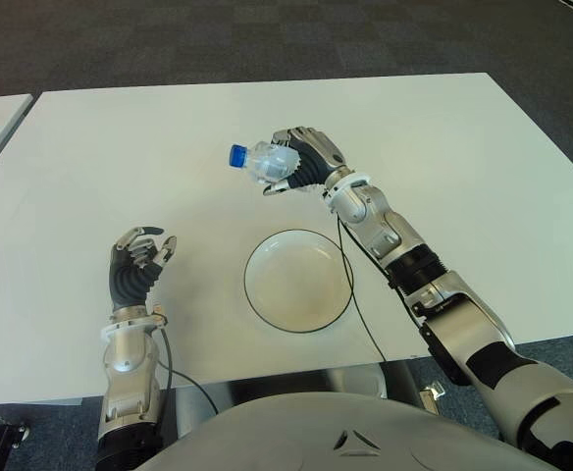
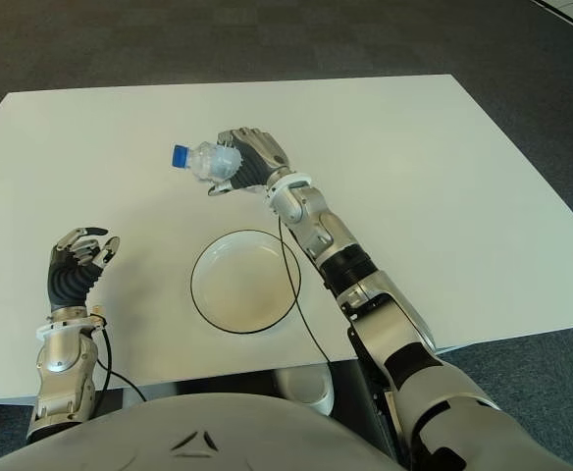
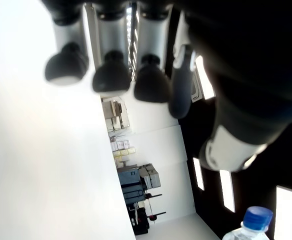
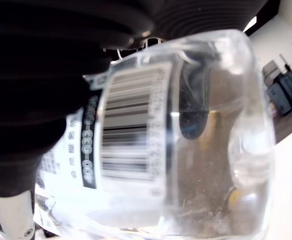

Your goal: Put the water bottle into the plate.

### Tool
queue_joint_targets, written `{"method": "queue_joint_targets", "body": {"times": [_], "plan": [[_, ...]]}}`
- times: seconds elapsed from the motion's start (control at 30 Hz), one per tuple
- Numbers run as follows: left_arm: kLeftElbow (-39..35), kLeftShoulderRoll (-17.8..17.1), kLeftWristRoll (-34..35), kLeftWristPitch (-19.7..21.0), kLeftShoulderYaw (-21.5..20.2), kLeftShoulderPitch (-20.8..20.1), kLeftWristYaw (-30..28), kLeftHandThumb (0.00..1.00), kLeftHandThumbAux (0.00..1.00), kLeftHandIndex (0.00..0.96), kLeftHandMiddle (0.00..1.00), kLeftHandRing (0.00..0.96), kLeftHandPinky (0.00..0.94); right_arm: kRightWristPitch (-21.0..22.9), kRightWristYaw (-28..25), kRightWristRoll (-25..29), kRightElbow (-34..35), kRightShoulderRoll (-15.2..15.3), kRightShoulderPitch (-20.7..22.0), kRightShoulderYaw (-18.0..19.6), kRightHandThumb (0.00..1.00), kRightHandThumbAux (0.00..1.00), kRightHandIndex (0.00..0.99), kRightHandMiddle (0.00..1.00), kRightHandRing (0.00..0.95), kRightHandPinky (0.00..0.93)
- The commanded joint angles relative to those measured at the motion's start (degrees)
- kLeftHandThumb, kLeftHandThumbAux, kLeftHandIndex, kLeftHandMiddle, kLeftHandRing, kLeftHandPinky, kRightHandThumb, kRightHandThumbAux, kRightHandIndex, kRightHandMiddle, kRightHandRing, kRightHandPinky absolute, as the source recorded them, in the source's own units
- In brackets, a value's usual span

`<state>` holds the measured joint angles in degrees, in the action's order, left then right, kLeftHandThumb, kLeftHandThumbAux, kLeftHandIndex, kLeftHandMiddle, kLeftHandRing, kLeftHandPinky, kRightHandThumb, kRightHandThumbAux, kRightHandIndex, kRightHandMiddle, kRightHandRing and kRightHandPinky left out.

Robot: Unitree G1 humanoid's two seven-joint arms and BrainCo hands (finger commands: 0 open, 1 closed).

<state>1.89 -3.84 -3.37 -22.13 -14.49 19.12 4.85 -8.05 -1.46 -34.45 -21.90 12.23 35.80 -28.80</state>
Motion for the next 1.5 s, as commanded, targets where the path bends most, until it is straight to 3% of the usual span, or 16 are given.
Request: {"method": "queue_joint_targets", "body": {"times": [0.03, 0.33, 0.47, 0.63, 0.9, 1.3, 1.5], "plan": [[0.17, 0.03, -0.63, -0.66, 0.23, 0.20, 0.89, 0.704, 0.714, 0.439, 0.836, 0.839, 0.844, 0.43, -8.72, -0.08, 5.07, 2.79, -1.66, -1.45, 0.708, 0.724, 0.440, 0.858, 0.847, 0.841], [0.58, 0.00, -0.01, -1.14, 0.18, 0.29, 0.83, 0.705, 0.712, 0.439, 0.834, 0.835, 0.841, 2.14, -21.52, -0.85, 11.75, 6.87, -3.56, -2.62, 0.707, 0.724, 0.440, 0.852, 0.838, 0.840], [0.77, 0.08, 0.01, -1.17, 0.01, 0.08, 1.11, 0.705, 0.713, 0.439, 0.838, 0.838, 0.844, 5.10, -28.59, -2.49, 17.34, 9.50, -5.24, -3.31, 0.707, 0.725, 0.440, 0.847, 0.837, 0.833], [0.95, 0.23, 0.11, -1.70, -0.03, -0.02, 1.25, 0.704, 0.713, 0.439, 0.842, 0.844, 0.850, 8.37, -33.63, -3.88, 22.52, 11.04, -7.27, -3.17, 0.707, 0.725, 0.440, 0.840, 0.832, 0.829], [0.65, 0.01, 0.36, -1.24, -0.06, 0.07, 0.92, 0.706, 0.712, 0.440, 0.841, 0.841, 0.844, 10.58, -37.27, -6.06, 29.15, 13.49, -11.09, -2.53, 0.707, 0.726, 0.440, 0.833, 0.824, 0.817], [0.93, -0.40, 1.09, -1.29, -0.35, -0.22, 0.58, 0.706, 0.712, 0.440, 0.842, 0.843, 0.846, 12.21, -38.36, -8.64, 36.95, 15.91, -18.76, -1.70, 0.707, 0.725, 0.440, 0.842, 0.826, 0.836], [2.34, -0.95, 1.31, -3.20, -0.51, -0.58, 0.28, 0.706, 0.712, 0.439, 0.842, 0.847, 0.852, 12.67, -37.50, -11.77, 41.31, 16.58, -22.20, -1.40, 0.700, 0.725, 0.437, 0.811, 0.792, 0.770]]}}
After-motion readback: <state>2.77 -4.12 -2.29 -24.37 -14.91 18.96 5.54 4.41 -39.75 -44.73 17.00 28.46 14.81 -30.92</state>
